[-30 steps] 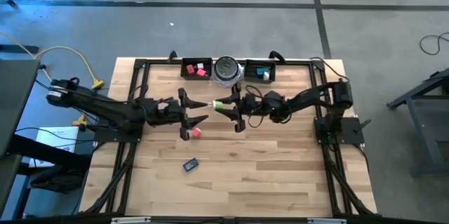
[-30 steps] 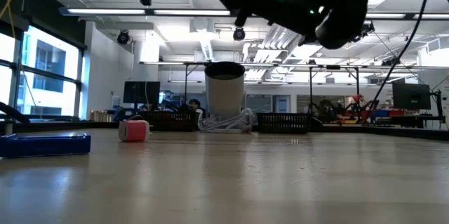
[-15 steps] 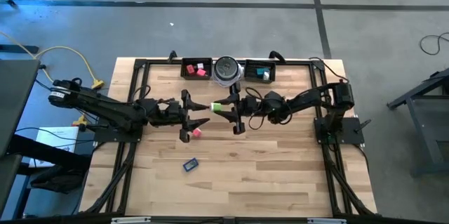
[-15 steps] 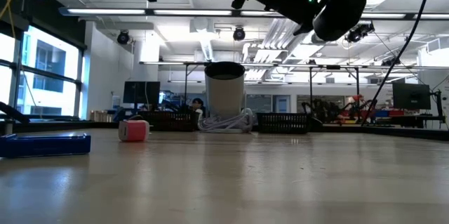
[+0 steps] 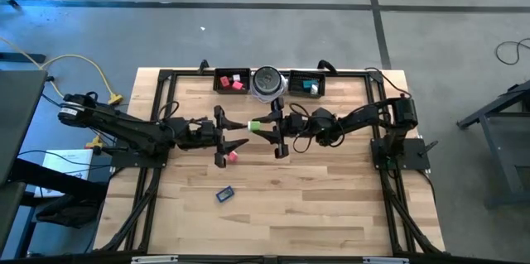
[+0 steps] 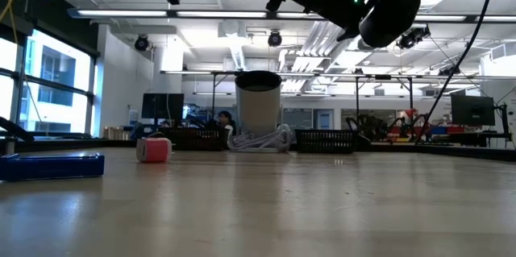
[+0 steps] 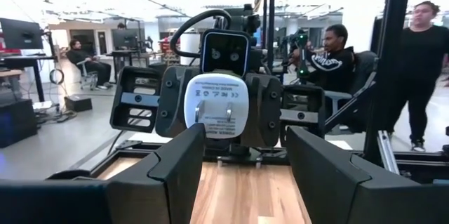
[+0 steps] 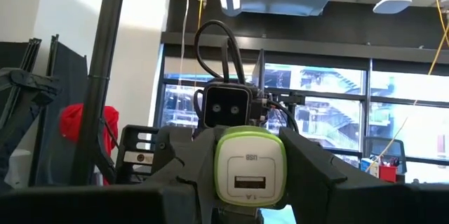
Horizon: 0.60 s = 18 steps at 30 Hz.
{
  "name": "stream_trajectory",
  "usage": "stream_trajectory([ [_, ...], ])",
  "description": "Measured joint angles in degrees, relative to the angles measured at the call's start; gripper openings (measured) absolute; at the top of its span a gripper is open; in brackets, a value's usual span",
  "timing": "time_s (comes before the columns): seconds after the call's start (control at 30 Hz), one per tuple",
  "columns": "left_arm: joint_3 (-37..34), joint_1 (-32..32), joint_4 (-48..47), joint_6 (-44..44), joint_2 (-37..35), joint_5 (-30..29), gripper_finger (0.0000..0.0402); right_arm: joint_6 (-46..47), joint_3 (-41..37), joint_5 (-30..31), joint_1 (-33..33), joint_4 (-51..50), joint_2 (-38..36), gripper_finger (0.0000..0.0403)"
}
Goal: Pick & Place Office items
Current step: Put the green charger adapter into the left black basket
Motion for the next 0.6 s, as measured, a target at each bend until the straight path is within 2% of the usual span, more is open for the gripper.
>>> stream_trajectory([
  [0.6,0.1,0.2,-0.7,1.2,0.0,-1.5,0.0199,-0.1,0.0,-0.8,-1.2,-0.8,-0.7,0.0120],
])
